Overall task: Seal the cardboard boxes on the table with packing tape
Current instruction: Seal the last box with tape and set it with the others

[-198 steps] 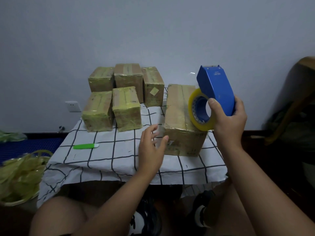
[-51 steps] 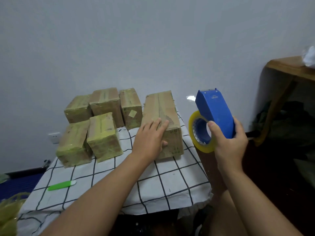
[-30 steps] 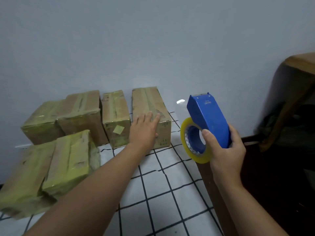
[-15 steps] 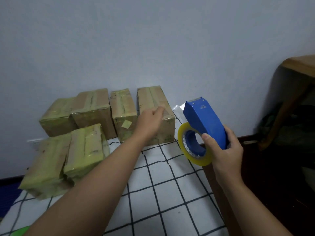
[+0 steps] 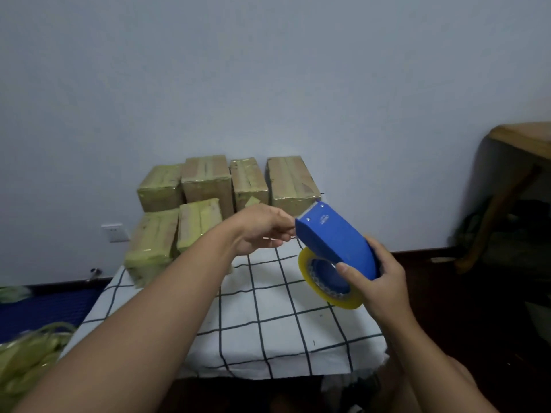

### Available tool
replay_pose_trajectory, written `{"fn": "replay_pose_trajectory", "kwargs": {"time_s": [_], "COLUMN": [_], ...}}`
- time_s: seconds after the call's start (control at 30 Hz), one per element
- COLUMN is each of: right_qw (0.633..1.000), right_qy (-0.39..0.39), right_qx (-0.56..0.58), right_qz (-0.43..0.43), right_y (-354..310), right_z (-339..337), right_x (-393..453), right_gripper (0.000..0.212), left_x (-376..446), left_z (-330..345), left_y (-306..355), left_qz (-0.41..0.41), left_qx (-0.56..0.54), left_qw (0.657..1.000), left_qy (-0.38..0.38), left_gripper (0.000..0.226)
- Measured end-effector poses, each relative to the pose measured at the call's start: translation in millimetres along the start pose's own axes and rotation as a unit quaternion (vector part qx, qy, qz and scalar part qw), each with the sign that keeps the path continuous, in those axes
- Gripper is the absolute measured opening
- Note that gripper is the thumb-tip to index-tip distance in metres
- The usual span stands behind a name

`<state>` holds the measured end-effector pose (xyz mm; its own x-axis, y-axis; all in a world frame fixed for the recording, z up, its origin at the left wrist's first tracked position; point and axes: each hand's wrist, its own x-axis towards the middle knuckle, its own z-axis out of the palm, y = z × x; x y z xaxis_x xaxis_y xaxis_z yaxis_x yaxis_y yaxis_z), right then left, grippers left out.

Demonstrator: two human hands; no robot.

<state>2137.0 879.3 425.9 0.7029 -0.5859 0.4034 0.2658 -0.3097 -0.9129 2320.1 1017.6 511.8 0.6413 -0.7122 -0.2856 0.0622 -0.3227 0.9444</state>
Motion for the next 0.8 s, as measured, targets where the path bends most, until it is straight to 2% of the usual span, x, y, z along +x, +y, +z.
{"fn": "replay_pose_trajectory", "kwargs": {"time_s": [0.1, 0.27, 0.6, 0.8], "right_qw": [1.000, 0.996, 0.995, 0.991], "right_qy": [-0.022, -0.064, -0.071, -0.069], "right_qx": [-0.017, -0.059, -0.076, -0.117], "right_qz": [0.006, 0.009, -0.003, 0.013], "right_y": [-1.9, -5.8, -25.1, -17.7], "right_z": [2.5, 4.4, 2.9, -10.9], "right_x": [-8.4, -16.8, -19.6, -23.2], "right_gripper": [0.051, 0.058, 0.047, 0.043], "left_x": [-15.5, -28.8, -23.1, -20.2], "left_z": [-2.1, -1.6, 0.8, -30.0], "left_y": [-2.3, -2.3, 2.7, 10.2], "left_qz": [0.008, 0.036, 0.076, 0.079], "left_qx": [0.035, 0.118, 0.234, 0.268], "left_qw": [0.998, 0.986, 0.947, 0.915], "left_qy": [0.045, 0.115, 0.208, 0.290], "left_gripper": [0.018, 0.026, 0.036, 0.025]}}
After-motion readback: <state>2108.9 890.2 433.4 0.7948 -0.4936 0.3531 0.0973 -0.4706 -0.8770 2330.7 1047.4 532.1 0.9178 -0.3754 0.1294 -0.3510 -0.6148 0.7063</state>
